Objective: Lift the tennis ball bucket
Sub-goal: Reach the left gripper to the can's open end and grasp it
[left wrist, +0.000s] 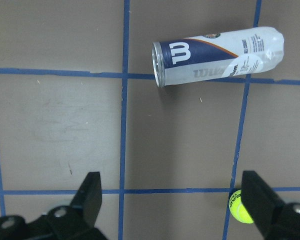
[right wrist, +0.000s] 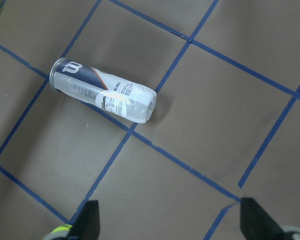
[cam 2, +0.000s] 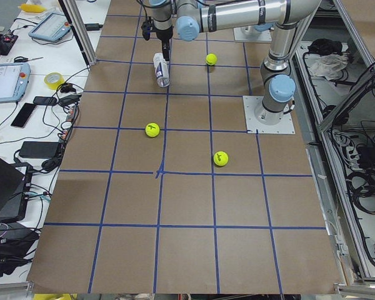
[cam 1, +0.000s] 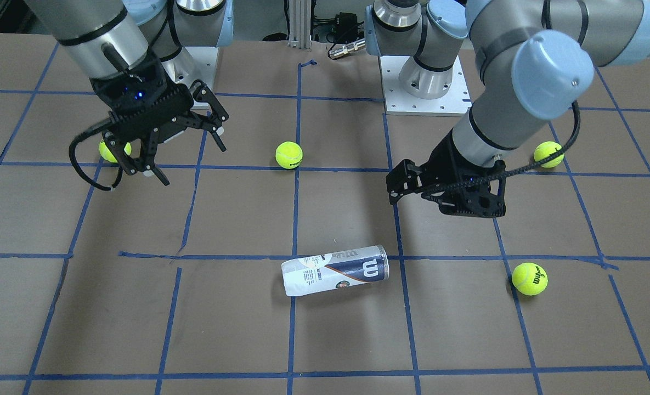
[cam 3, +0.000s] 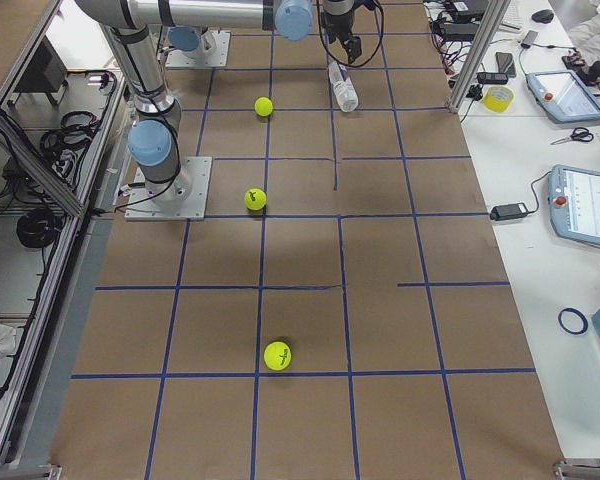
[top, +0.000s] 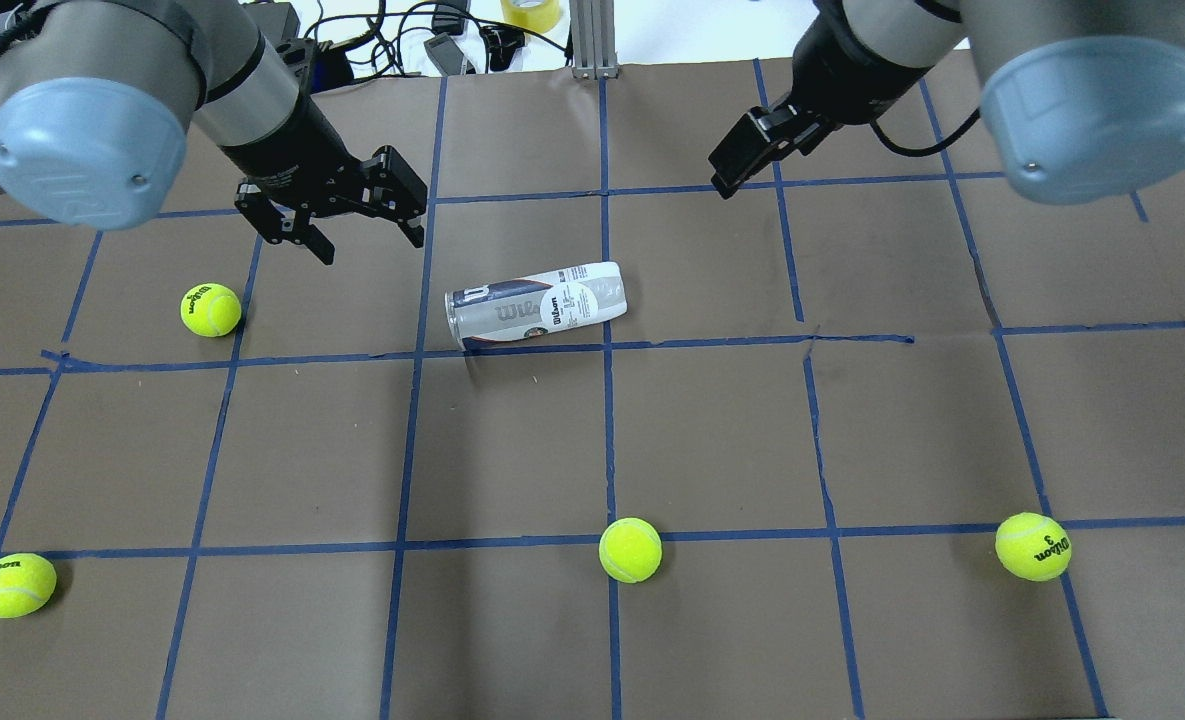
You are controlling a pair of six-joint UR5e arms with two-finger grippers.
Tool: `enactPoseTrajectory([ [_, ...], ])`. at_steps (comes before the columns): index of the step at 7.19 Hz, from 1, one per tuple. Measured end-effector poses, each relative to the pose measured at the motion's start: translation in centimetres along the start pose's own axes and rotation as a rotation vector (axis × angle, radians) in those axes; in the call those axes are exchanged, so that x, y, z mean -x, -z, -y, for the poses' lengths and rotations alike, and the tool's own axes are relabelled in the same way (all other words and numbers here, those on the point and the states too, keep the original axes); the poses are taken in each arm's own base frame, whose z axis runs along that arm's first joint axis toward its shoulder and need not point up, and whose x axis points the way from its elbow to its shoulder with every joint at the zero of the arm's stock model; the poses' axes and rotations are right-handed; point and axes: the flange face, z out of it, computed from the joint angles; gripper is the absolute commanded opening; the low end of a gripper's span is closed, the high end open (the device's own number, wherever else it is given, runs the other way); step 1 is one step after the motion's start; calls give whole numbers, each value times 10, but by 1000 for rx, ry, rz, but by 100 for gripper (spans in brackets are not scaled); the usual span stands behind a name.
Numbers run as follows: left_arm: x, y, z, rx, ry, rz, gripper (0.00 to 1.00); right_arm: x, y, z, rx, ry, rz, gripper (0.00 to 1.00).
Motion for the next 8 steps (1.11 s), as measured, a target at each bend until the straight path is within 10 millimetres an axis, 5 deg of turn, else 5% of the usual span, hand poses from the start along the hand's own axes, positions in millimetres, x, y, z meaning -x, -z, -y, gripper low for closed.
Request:
enactPoseTrajectory([
  [3,44,-81,54,47,66,-244,97,5,29,-17,26,-65,-78,100],
  [6,60,-152,72,140,66,-383,94,0,26,-17,38,-146,-99,100],
  [8,71,-183,62,175,64,-448,47,0,24,-16,41,-165,-100,100],
])
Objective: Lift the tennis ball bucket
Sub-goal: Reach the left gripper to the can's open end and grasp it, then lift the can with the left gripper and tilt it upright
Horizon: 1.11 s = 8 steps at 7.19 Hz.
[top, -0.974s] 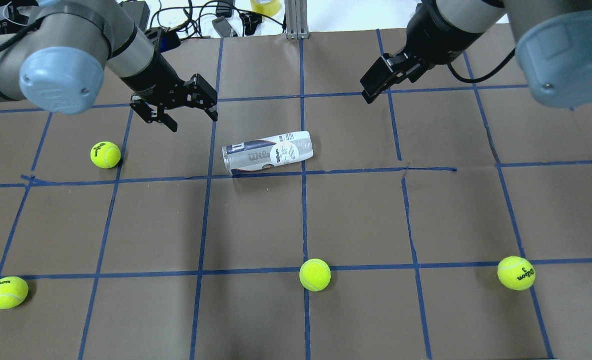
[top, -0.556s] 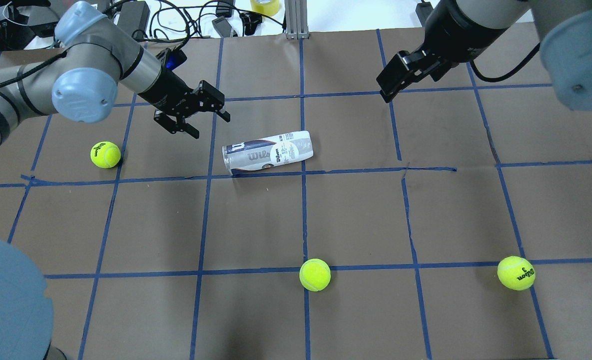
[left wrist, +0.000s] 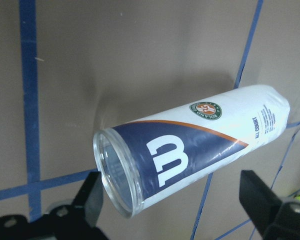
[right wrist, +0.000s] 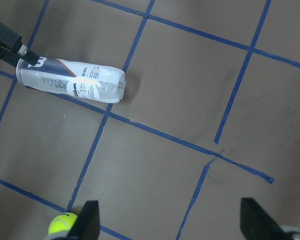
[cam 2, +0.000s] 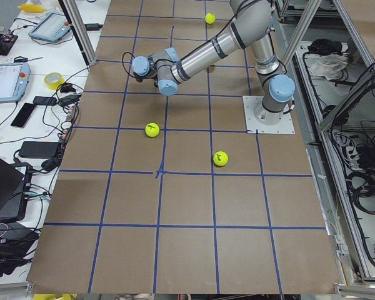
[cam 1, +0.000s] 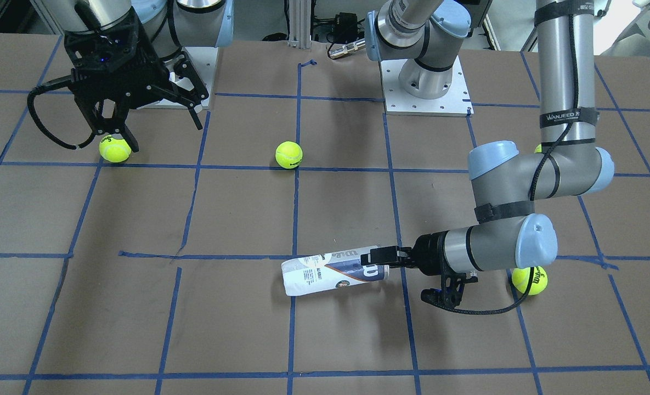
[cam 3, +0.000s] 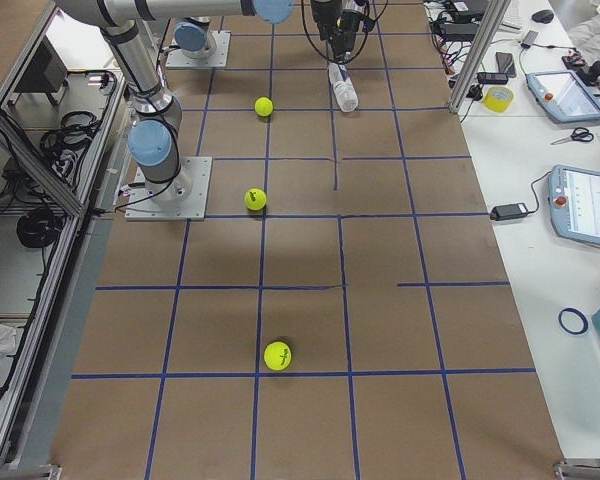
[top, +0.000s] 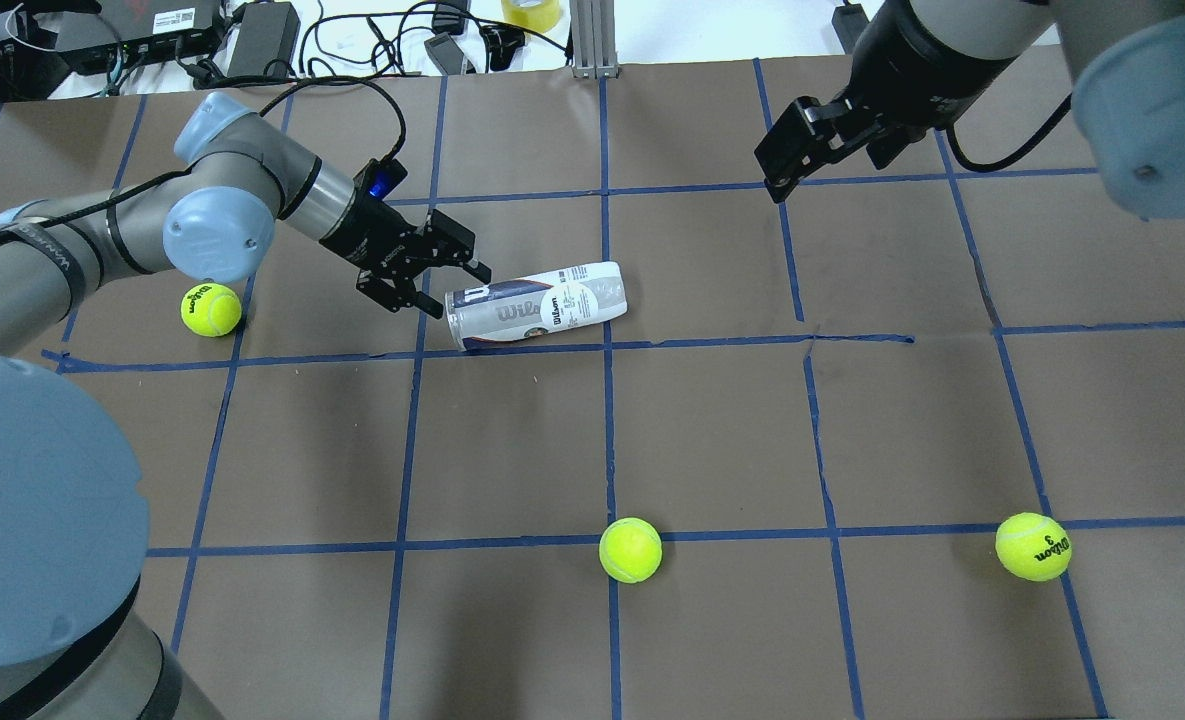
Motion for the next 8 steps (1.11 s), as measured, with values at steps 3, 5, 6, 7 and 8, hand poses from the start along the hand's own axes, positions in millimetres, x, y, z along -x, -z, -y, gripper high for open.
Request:
enactPoseTrajectory([
  [3,6,1,-3,-19,1,-26,0,1,0,1,-4,-2,9,100],
  [5,-8,12,-5,-46,50,-77,0,1,0,0,0,-3,11,100],
  [6,-18,21,-5,-62,74,-91,0,1,2,0,-1,-12,9,100],
  [7,-29,28,-6,-75,91,-103,0,2,7,-1,-7,-32,6,100],
  [8,-45,37,-9,-90,113,-116,0,1,11,-3,-8,-51,-5,100],
])
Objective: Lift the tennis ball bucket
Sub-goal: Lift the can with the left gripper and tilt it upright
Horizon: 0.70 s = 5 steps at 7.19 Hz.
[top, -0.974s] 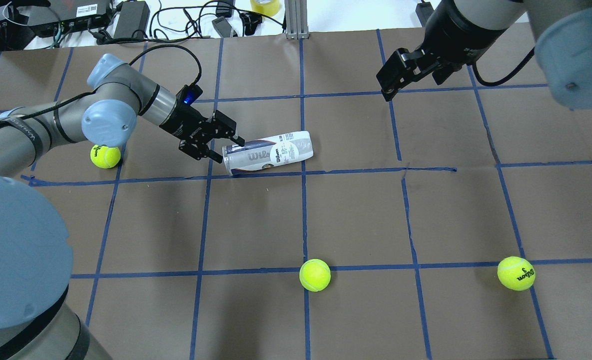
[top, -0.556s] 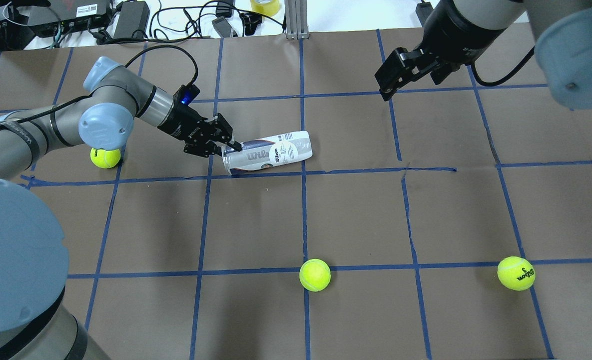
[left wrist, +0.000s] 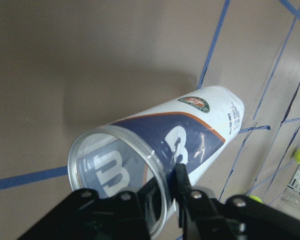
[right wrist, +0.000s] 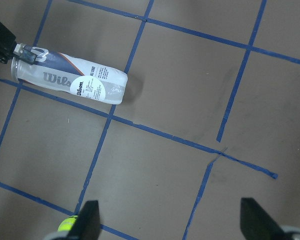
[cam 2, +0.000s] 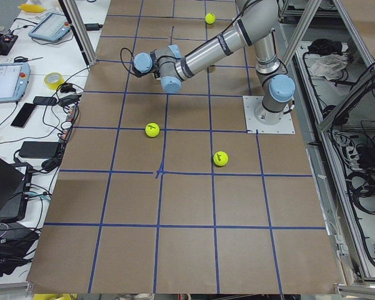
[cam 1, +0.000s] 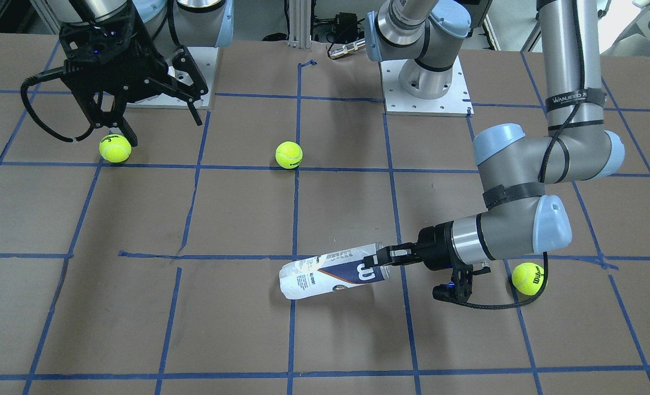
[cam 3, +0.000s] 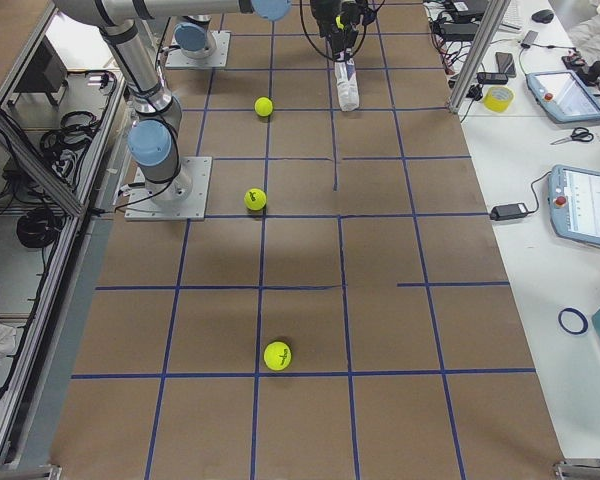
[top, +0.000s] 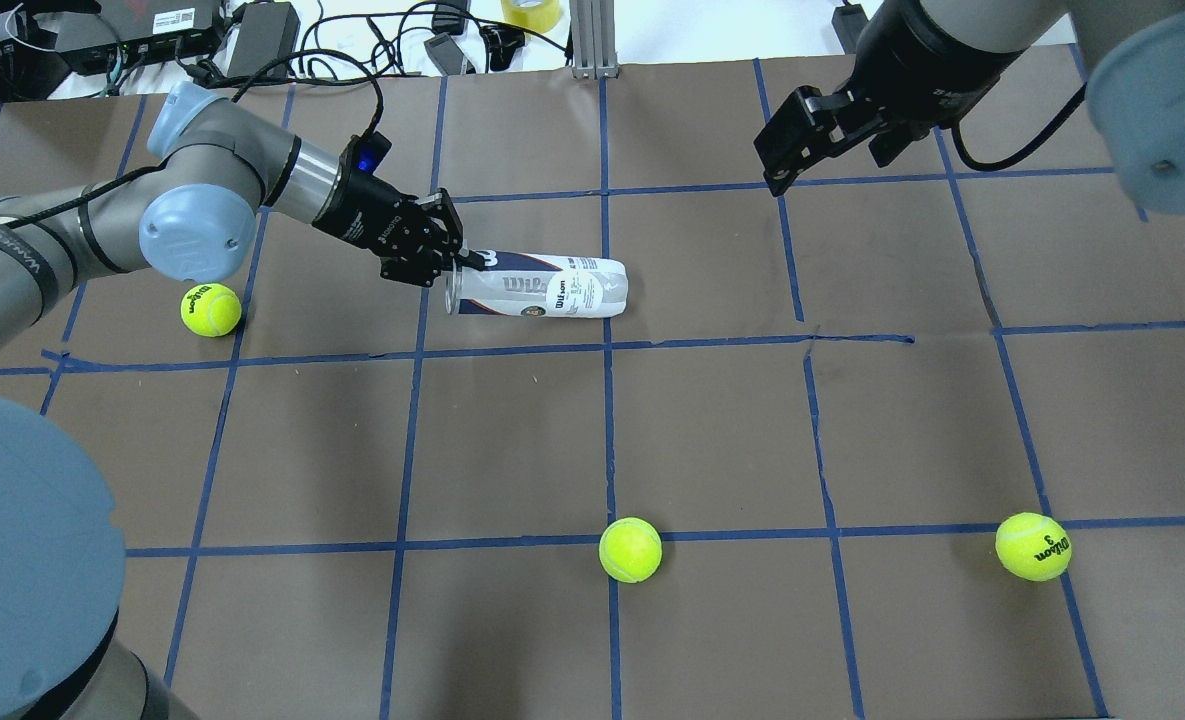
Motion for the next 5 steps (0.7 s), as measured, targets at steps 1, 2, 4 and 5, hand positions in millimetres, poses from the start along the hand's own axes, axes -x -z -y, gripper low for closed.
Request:
enactPoseTrajectory([
  [1,-22,11,-6,-23,18,-7,0,-3,5,-6,16,-11,-39,100],
  [2,-51,27,-12,-56,38,-8,0,-6,8,-15,56,-22,-87,100],
  [4,-123,45,-23,-146,45,116,0,-8,4,-26,130,-48,-115,100],
  [5,-153,39,-29,-197,8,243,0,-8,-1,-30,160,-54,-112,100],
])
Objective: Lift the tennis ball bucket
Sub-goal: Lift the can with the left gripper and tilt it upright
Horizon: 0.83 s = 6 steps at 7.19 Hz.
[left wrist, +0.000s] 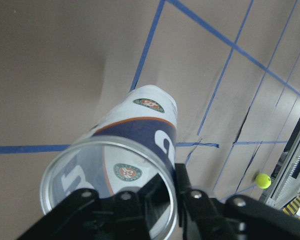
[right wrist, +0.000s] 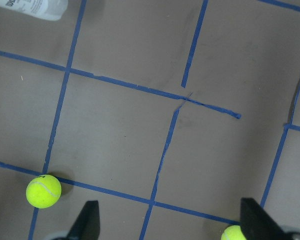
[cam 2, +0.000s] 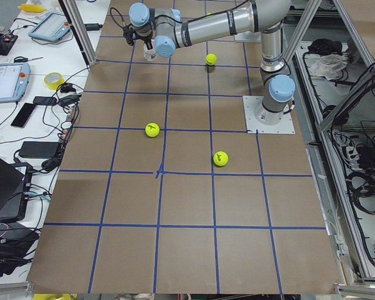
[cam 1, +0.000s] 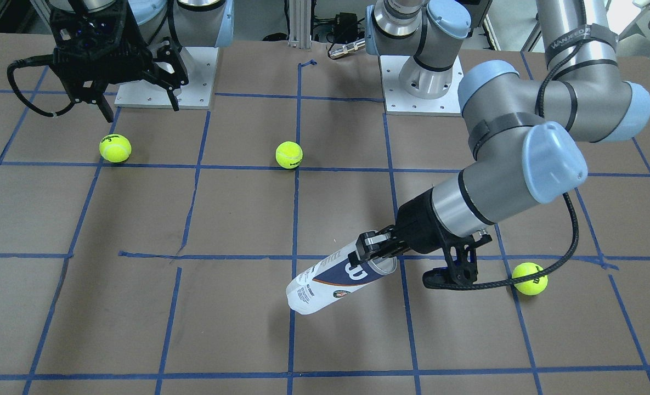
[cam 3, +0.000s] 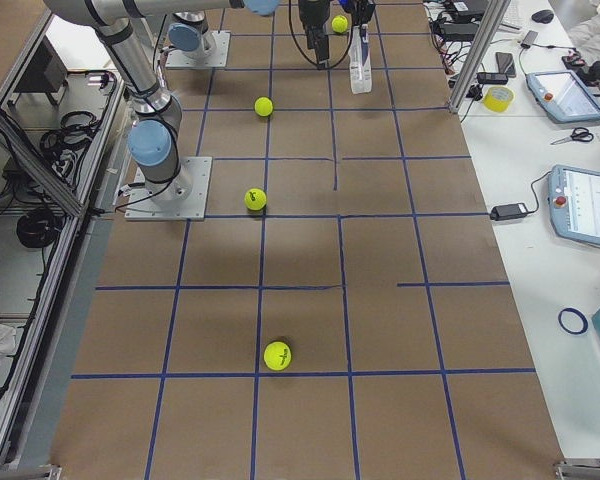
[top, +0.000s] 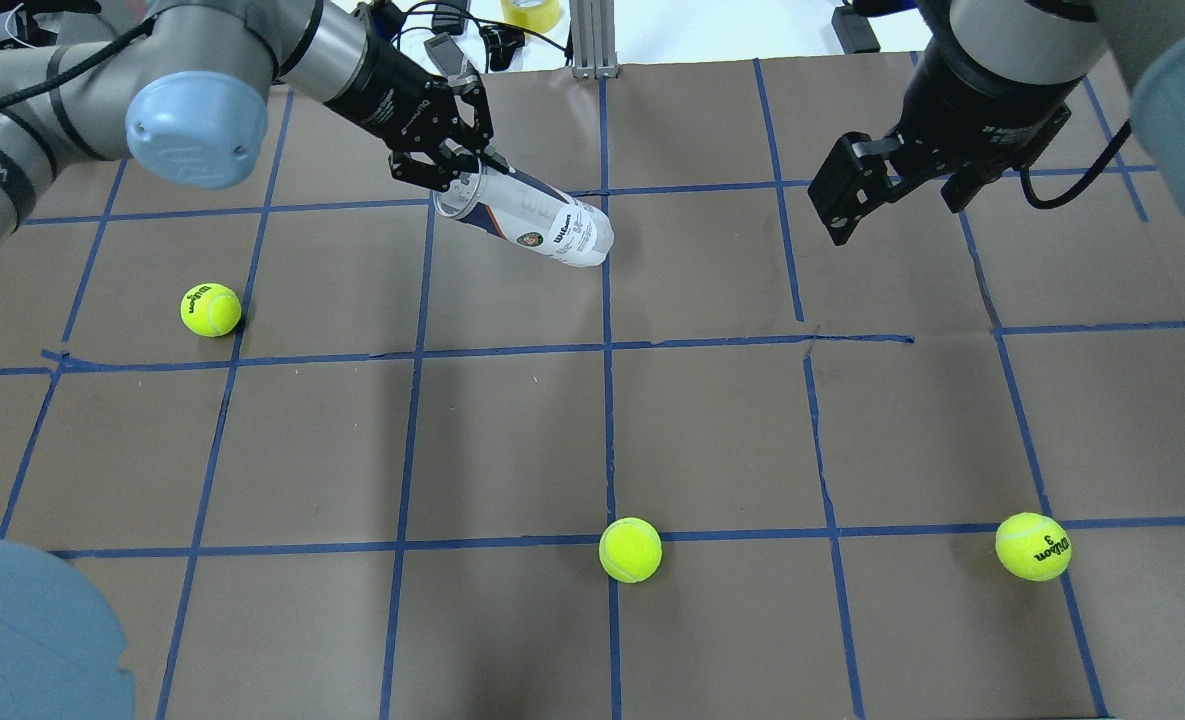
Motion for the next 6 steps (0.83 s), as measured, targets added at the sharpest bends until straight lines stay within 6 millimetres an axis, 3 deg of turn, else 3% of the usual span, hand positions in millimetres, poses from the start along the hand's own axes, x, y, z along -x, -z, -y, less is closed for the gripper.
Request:
enactPoseTrajectory([
  [3,-45,-11,-23,-150,-199,387,0,0,-8,-5,46,1,5,100],
  [5,-54,-27,-30,-172,-322,542,0,-1,-8,-5,51,8,3,100],
  [6,-53,-36,-27,-164,-343,563,9,-1,-8,-5,48,9,2,100],
])
